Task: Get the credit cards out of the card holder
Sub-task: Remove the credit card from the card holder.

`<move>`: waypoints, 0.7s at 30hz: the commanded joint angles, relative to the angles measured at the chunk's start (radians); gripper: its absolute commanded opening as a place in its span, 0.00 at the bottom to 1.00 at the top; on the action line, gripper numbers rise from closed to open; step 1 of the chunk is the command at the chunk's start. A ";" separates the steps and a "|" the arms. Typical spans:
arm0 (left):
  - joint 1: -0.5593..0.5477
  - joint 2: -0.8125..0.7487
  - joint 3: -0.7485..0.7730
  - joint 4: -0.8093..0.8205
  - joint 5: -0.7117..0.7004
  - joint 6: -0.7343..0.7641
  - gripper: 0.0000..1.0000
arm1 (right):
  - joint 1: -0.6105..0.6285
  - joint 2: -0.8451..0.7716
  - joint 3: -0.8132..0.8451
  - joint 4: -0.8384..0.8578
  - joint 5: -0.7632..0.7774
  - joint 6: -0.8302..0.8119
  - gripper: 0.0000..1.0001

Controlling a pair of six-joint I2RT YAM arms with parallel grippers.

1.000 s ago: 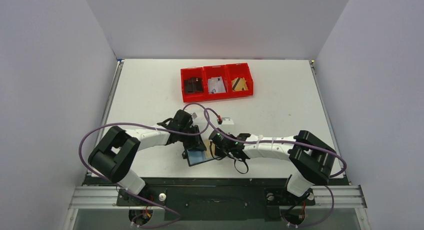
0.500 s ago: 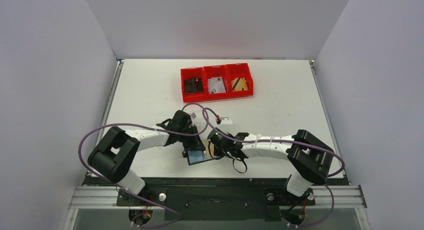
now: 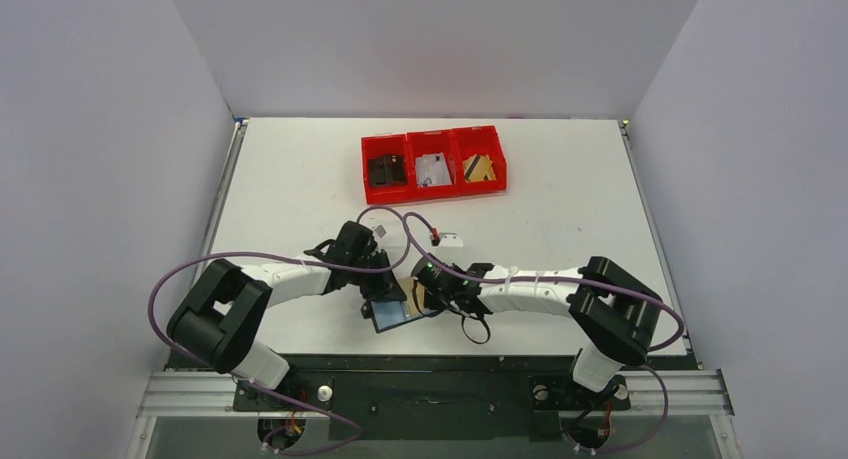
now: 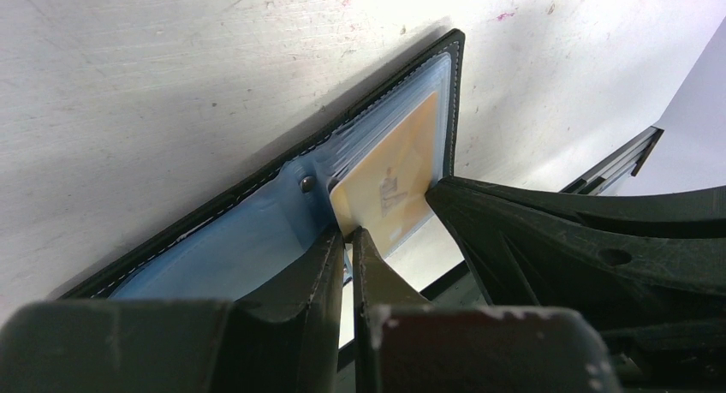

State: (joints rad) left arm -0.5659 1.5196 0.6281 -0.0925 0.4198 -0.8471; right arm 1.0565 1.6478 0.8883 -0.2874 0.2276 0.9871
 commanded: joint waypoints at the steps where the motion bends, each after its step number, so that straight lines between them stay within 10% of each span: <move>1: 0.015 -0.034 -0.009 -0.003 0.030 0.044 0.04 | 0.008 0.067 -0.013 -0.034 0.005 0.014 0.00; 21: 0.034 -0.044 -0.037 0.050 0.073 0.035 0.10 | 0.007 0.088 -0.004 -0.036 -0.003 0.016 0.00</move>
State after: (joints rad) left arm -0.5392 1.5127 0.6018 -0.0845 0.4492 -0.8249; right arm 1.0565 1.6665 0.9039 -0.2771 0.2276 1.0008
